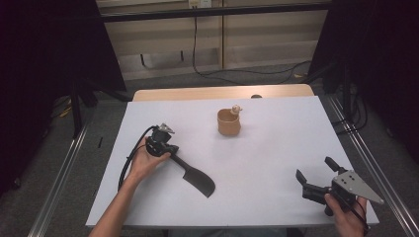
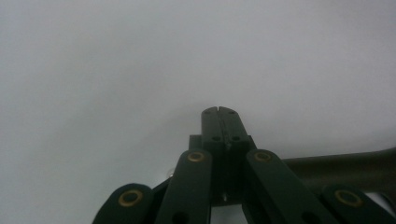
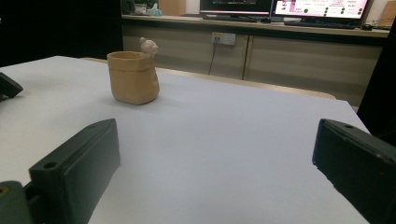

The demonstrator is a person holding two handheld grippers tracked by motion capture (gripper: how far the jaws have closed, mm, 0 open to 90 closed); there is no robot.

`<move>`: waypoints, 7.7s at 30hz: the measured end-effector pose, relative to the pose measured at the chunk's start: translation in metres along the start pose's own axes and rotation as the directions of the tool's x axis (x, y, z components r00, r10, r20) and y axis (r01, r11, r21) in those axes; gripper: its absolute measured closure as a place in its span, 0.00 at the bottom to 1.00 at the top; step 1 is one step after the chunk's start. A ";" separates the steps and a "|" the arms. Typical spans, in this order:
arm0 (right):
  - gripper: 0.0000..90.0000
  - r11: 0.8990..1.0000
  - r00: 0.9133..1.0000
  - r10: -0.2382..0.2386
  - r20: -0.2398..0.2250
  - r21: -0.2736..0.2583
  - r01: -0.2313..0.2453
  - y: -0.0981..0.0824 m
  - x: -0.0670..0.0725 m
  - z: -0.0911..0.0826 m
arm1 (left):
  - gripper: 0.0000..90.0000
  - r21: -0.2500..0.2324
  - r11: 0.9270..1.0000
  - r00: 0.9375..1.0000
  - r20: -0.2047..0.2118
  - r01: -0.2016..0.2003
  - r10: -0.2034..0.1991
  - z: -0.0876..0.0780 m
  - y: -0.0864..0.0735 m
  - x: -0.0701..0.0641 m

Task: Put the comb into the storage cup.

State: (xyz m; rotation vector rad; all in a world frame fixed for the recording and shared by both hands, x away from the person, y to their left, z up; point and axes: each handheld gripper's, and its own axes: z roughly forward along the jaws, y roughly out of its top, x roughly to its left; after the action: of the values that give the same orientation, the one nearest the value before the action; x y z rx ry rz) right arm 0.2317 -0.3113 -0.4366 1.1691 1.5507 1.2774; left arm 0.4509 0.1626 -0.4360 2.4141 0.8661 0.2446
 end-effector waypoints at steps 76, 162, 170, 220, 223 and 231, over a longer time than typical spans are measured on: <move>0.00 1.000 1.000 0.003 0.000 -0.007 -0.003 0.001 0.000 -0.001 | 1.00 -0.024 1.000 0.998 -0.069 -0.009 0.007 -0.039 -0.058 -0.020; 0.00 1.000 1.000 -0.006 -0.007 -0.015 0.006 0.001 0.001 0.001 | 0.10 -0.323 0.946 0.999 -0.036 -0.014 0.003 -0.066 -0.051 -0.058; 0.00 1.000 1.000 -0.016 -0.013 -0.016 0.016 0.001 0.001 0.000 | 0.05 -0.208 0.978 1.000 -0.018 0.015 -0.019 -0.053 -0.043 -0.064; 0.01 1.000 0.999 -0.021 -0.031 -0.012 0.021 0.001 0.002 0.001 | 0.56 0.163 0.985 0.997 0.057 -0.063 0.054 -0.011 0.001 -0.055; 0.01 1.000 0.999 -0.023 -0.029 -0.013 0.022 0.001 0.001 0.001 | 0.62 0.161 0.984 0.996 0.063 -0.073 0.063 -0.011 0.000 -0.057; 0.01 1.000 0.999 -0.022 -0.028 -0.013 0.022 0.001 0.002 0.001 | 0.71 0.175 0.982 0.996 0.074 -0.069 0.057 -0.011 0.002 -0.058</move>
State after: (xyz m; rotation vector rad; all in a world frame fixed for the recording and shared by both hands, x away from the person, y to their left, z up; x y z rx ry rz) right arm 0.2321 -0.3094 -0.4360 1.1269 1.5696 1.2929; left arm 0.4027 0.1297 -0.4249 2.6015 0.8116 0.1105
